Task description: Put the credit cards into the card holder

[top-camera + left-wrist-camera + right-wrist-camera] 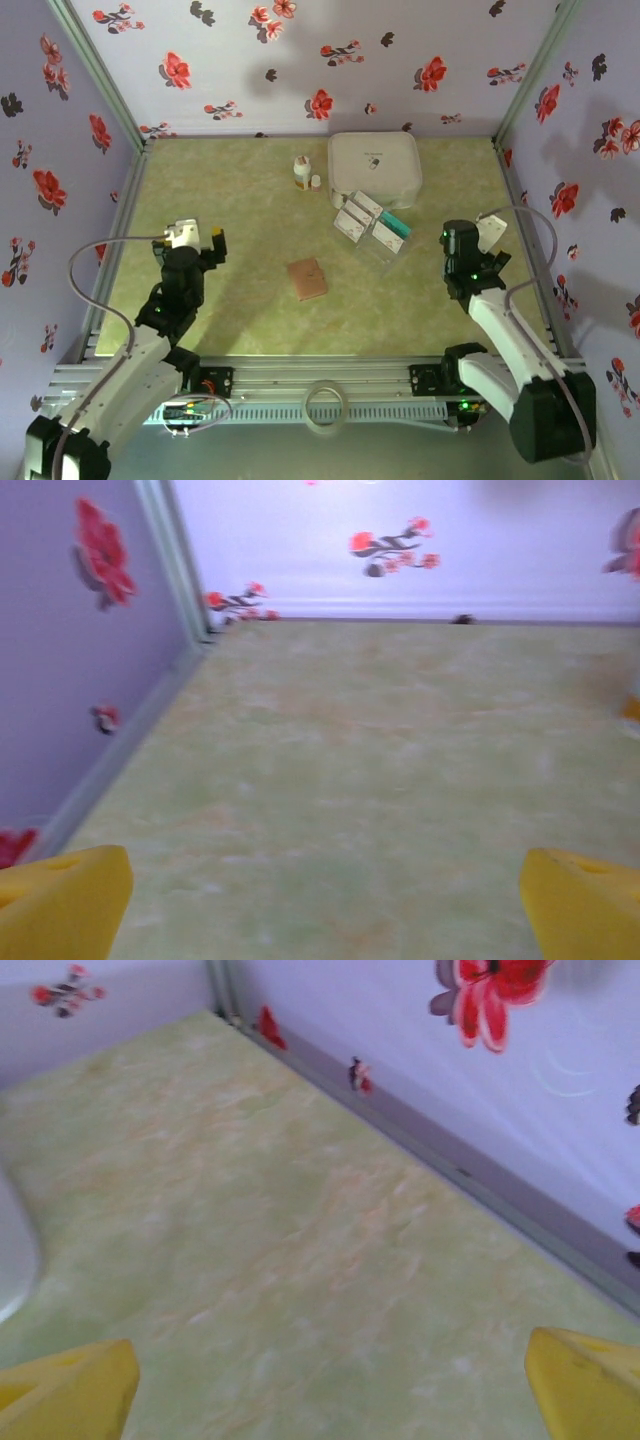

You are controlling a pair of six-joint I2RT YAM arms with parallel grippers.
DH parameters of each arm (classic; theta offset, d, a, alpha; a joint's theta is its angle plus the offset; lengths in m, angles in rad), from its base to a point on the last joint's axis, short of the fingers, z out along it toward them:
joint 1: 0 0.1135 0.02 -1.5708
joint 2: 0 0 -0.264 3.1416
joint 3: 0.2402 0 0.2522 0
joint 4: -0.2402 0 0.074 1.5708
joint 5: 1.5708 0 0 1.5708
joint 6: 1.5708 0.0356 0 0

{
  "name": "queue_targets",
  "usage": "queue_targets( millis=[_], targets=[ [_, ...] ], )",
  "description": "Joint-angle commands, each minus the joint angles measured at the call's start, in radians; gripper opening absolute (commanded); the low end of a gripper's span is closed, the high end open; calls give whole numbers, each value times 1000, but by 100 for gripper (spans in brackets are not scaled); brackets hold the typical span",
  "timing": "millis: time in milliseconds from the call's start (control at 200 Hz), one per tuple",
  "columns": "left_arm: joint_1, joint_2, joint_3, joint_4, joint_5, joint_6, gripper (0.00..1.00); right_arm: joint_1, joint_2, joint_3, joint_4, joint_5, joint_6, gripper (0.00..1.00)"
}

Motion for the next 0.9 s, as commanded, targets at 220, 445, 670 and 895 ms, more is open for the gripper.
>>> queue_targets(
  millis=[220, 445, 670, 895],
  targets=[
    [287, 214, 58, 232, 74, 83, 100, -107, 248, -44, 298, 114, -111, 99],
    [297, 509, -8, 504, 122, 120, 100, -108, 308, -114, 529, -6, -231, 99],
    [297, 664, -16, 645, 177, 124, 100, -112, 295, -188, 726, -158, -296, 99],
    [303, 768, -32, 794, 331, 112, 100, -112, 352, -242, 960, -295, -320, 99]
  ],
)
